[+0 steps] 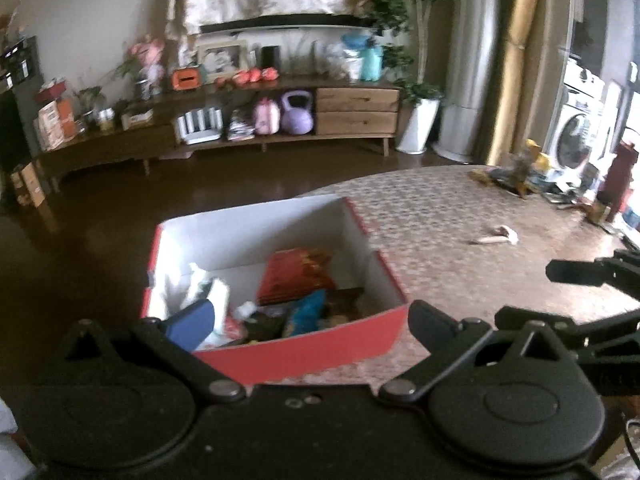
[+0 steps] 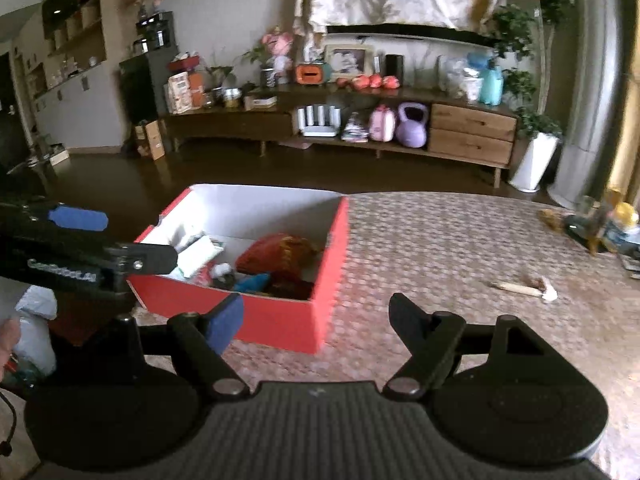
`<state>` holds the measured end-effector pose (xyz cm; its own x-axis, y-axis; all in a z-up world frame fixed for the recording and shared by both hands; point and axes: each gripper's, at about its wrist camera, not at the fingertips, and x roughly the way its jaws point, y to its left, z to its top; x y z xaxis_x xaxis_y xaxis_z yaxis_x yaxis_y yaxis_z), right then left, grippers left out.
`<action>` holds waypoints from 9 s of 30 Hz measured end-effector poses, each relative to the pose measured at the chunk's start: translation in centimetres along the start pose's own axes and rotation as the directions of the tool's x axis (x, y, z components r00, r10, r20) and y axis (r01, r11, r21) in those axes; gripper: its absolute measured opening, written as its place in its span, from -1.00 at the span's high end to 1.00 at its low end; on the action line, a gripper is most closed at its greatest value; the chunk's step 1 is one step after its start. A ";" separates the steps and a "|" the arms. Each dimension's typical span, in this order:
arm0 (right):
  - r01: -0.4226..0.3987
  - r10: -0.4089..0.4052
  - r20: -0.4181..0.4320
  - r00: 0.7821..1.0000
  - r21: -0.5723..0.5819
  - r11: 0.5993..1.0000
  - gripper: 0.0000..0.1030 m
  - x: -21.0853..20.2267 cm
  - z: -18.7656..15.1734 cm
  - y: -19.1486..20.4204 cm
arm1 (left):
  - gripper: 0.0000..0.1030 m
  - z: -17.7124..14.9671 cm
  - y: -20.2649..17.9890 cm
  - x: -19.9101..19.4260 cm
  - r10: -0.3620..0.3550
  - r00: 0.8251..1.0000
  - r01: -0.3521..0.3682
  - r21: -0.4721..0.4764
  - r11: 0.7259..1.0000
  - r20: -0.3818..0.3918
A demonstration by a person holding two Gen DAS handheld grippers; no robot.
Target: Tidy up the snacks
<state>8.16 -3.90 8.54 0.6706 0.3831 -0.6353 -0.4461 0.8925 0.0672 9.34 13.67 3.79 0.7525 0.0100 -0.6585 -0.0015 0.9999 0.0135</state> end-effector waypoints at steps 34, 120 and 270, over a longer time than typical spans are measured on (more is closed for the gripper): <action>0.202 -0.196 -0.051 0.979 0.205 0.958 -0.55 3.3 -1.8 -25.4 | -1.00 5.2 -21.1 14.8 -0.188 0.978 0.200 0.167 0.965 -0.086; 0.111 -0.081 -0.104 0.991 0.321 0.941 0.55 3.2 -7.1 -26.7 | 0.85 0.5 -23.8 17.5 -0.326 0.919 0.354 0.101 0.930 -0.221; -0.107 0.098 0.128 0.987 0.065 0.992 -0.65 -2.7 -0.9 5.3 | -1.00 -2.6 4.6 -8.1 0.122 0.981 -0.099 -0.148 0.984 0.149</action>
<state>3.45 -0.47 9.89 0.6939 0.4958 -0.5223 -0.4757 0.8601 0.1845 1.54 18.23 7.28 0.8362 0.1300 -0.5327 -0.1739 0.9842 -0.0328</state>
